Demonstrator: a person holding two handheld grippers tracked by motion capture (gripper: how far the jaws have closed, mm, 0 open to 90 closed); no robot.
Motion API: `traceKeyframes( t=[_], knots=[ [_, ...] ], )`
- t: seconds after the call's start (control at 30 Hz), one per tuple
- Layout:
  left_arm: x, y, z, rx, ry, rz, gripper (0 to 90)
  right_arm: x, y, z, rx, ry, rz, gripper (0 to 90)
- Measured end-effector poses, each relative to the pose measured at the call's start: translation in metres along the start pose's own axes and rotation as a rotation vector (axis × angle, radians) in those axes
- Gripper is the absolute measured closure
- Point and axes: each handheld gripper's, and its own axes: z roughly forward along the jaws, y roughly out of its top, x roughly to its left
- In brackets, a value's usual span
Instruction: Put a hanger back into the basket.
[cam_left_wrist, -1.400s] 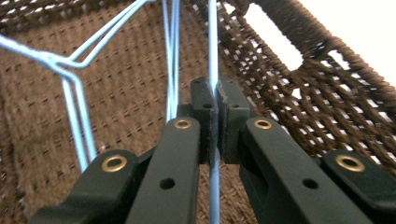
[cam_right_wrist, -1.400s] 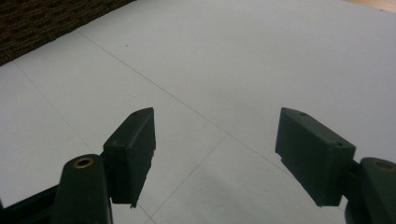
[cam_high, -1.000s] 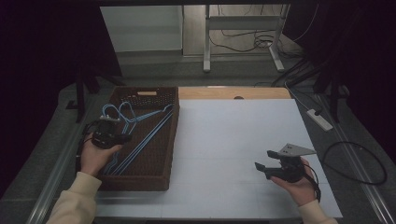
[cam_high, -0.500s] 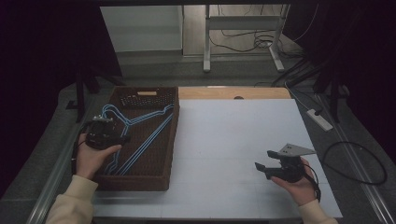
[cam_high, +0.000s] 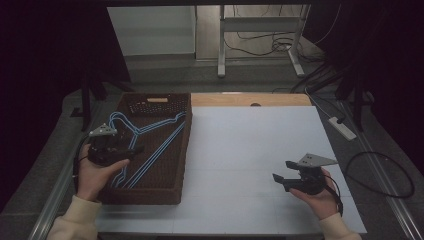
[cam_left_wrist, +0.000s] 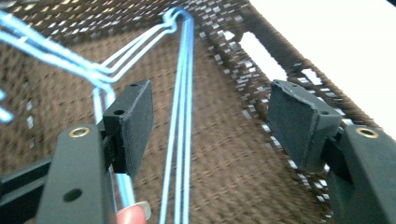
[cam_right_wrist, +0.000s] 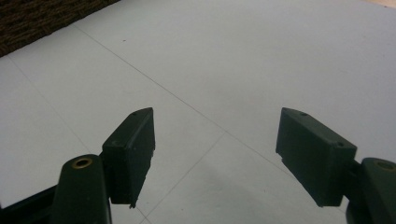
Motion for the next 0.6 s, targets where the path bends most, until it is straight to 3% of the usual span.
traceKeyframes(
  t=[0.27,0.6],
  knots=[
    [-0.029,-0.005,-0.006,-0.066,-0.107,0.055,31.5,-0.001,0.000,-0.005,-0.012,0.001,0.009,28.9],
    [-0.054,-0.023,-0.004,-0.119,-0.178,0.103,30.0,0.001,-0.002,-0.016,-0.055,0.017,0.051,29.0]
  ],
)
